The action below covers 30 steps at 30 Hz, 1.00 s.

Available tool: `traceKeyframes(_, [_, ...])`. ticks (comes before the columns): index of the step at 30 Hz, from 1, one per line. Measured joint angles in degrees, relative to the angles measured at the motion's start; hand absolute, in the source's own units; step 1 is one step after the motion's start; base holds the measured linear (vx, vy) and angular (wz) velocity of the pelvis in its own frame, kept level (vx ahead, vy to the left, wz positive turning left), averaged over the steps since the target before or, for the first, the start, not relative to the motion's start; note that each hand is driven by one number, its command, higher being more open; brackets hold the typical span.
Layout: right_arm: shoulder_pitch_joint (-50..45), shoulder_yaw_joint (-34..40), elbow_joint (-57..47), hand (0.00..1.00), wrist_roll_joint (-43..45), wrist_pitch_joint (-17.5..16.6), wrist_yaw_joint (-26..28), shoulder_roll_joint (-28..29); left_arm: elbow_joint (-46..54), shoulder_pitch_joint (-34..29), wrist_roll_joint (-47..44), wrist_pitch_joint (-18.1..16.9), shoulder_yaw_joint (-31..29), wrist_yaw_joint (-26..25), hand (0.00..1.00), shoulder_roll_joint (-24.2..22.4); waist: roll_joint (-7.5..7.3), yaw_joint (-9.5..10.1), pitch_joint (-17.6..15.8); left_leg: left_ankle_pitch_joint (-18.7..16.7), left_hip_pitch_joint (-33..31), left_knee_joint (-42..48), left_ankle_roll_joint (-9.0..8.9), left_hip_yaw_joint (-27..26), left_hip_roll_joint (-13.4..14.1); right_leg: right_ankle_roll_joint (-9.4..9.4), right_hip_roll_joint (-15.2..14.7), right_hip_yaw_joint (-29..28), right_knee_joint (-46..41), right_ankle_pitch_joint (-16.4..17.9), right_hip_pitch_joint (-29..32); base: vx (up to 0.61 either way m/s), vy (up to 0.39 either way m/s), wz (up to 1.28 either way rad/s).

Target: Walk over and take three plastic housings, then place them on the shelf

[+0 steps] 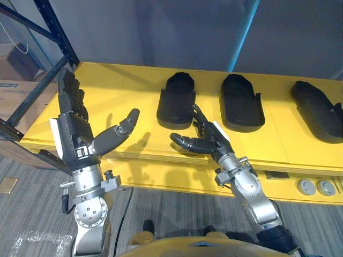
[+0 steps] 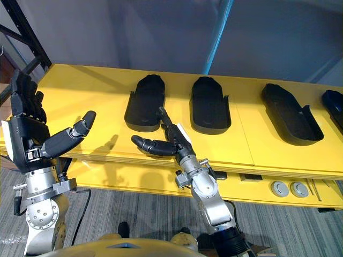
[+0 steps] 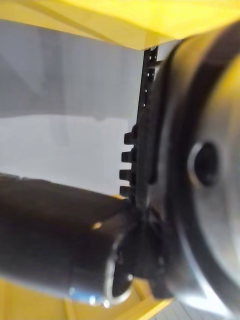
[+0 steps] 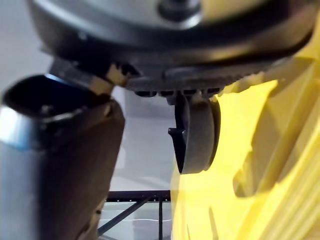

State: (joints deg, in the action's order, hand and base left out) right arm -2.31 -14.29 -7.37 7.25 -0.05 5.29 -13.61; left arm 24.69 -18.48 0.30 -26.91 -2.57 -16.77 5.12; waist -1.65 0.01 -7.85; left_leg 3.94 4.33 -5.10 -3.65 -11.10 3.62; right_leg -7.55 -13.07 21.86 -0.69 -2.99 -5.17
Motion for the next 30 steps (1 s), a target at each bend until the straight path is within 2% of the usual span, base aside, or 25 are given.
traceKeyframes(3, [0.00, -0.30, 0.52, 1.00, -0.09, -0.29, -3.32, 0.00, -0.26, -0.02, -0.16, 0.00, 0.01, 0.70, 1.00, 0.00, -0.03, 0.00, 0.02, 0.08, 0.00, -0.01, -0.09, 0.01, 0.10, 0.06, 0.16, -0.01, 0.00, 0.04, 0.01, 0.00, 0.000, 0.00])
traceKeyframes(8, [0.03, 2.22, -2.04, 1.00, -4.46, -5.67, -11.83, 0.69, -0.44, -0.01, -0.51, -0.56, 1.35, 2.37, 1.00, 0.01, -0.09, -0.04, 0.06, 0.12, 0.01, -0.02, -0.20, -0.48, 0.62, 0.12, 0.36, -0.50, 0.05, 0.09, 0.39, 0.00, 0.000, -0.06])
traceKeyframes(12, [-0.88, 12.03, -12.68, 1.00, -4.72, -13.85, -15.36, 3.16, -0.27, 0.09, -7.14, -3.16, 4.45, 8.38, 1.00, 0.38, -0.74, -0.43, 0.63, -0.09, 0.40, 0.05, -0.54, -4.37, 1.04, 0.51, 1.19, -4.43, 0.15, -0.60, 2.74, 0.01, 0.007, -0.45])
traceKeyframes(14, [-2.17, 18.10, -16.75, 1.00, -4.75, -16.54, -16.43, 3.31, 0.02, 0.14, -10.61, -3.26, 6.31, 12.03, 1.00, 0.53, -1.32, -1.47, 1.11, -0.47, 1.52, 0.23, -1.02, -6.65, 1.37, 0.64, 1.64, -6.68, 0.16, -0.83, 3.09, 0.04, 0.012, -0.65])
traceKeyframes(15, [-3.85, 21.84, -18.33, 1.00, -4.85, -17.78, -17.47, 3.35, 0.07, 0.19, -14.09, -3.28, 7.62, 14.98, 1.00, 0.67, -1.65, -2.63, 1.44, -0.94, 2.56, 0.25, -1.37, -8.44, 1.62, 0.72, 1.99, -8.35, 0.17, -0.96, 3.21, 0.03, 0.008, -0.78])
traceKeyframes(17, [-7.57, 27.55, -20.35, 1.00, -4.63, -18.41, -18.25, 3.92, 0.07, 0.50, -19.26, -3.25, 10.15, 18.95, 1.00, 1.40, -1.94, -4.17, 2.10, -1.86, 4.02, 0.22, -1.89, -11.71, 2.36, 0.76, 2.72, -11.48, 0.35, -1.25, 3.67, 0.00, 0.004, -0.89])
traceKeyframes(19, [-13.51, 32.67, -21.22, 1.00, -3.75, -19.28, -18.11, 5.60, 0.10, 0.55, -25.29, -2.97, 12.69, 24.03, 1.00, 1.93, -1.70, -6.52, 3.28, -3.19, 4.96, 0.19, -2.80, -15.08, 2.82, 0.53, 3.63, -14.50, 1.10, -1.69, 4.48, 0.00, 0.002, -0.86])
traceKeyframes(21, [-20.41, 37.50, -21.21, 1.00, 0.37, -19.55, -16.63, 7.29, -0.04, 0.73, -30.77, -2.37, 15.40, 29.10, 1.00, 2.22, -0.14, -9.62, 4.22, -4.34, 6.51, 0.23, -3.46, -20.00, 3.20, 0.26, 4.84, -18.79, 1.79, -1.99, 5.73, 0.02, 0.006, -1.06])
traceKeyframes(23, [-22.83, 40.07, -21.03, 1.00, 2.85, -19.89, -15.42, 7.83, -0.46, 1.56, -31.43, -2.33, 16.36, 29.91, 1.00, 2.24, 1.32, -11.57, 4.52, -5.09, 7.14, 0.92, -3.55, -22.55, 3.34, 0.30, 5.64, -21.90, 1.87, -2.43, 6.85, 0.04, 0.008, -1.04])
traceKeyframes(24, [-24.21, 41.86, -20.24, 1.00, 5.73, -21.28, -13.22, 7.82, -2.06, 4.12, -31.13, -2.00, 16.89, 29.29, 1.00, 2.62, 2.23, -12.78, 4.12, -7.88, 6.94, 5.36, -3.66, -23.80, 3.85, 0.50, 6.35, -24.96, 1.85, -2.84, 7.33, 0.08, -0.021, -1.38])
traceKeyframes(25, [-23.87, 42.40, -19.63, 1.00, 7.70, -22.20, -11.67, 7.56, -3.06, 5.77, -30.87, -1.68, 16.73, 27.96, 1.00, 2.72, 3.42, -12.62, 4.18, -11.79, 5.59, 11.21, -2.53, -19.81, 5.02, 1.03, 7.61, -28.18, 1.57, -3.29, 8.05, 0.07, -0.051, -1.45])
traceKeyframes(26, [-23.08, 42.21, -19.58, 1.00, 8.46, -22.56, -10.70, 7.14, -3.02, 5.98, -30.41, -1.67, 16.15, 26.68, 1.00, 2.73, 4.23, -12.21, 3.87, -13.99, 4.81, 13.90, -2.18, -15.89, 5.63, 1.41, 8.55, -30.14, 1.60, -3.49, 8.31, 0.03, -0.076, -1.51])
traceKeyframes(28, [-20.21, 39.73, -18.73, 1.00, 11.73, -25.80, -7.22, 4.78, -2.94, 6.76, -28.29, -1.47, 14.11, 21.93, 1.00, 2.18, 7.44, -10.48, 2.10, -20.16, 4.04, 19.60, -2.01, -4.01, 6.21, 1.77, 11.50, -35.40, 1.58, -3.85, 9.22, -0.07, -0.012, -1.60])
traceKeyframes(30, [-18.10, 36.68, -18.00, 1.00, 12.43, -26.68, -6.21, 3.92, -2.93, 6.60, -27.09, -0.74, 12.13, 20.75, 1.00, 2.16, 8.56, -9.57, 1.43, -23.74, 3.45, 21.80, -2.11, -0.80, 6.08, 1.46, 12.23, -36.38, 1.68, -4.53, 10.19, -0.14, 0.106, -1.00])
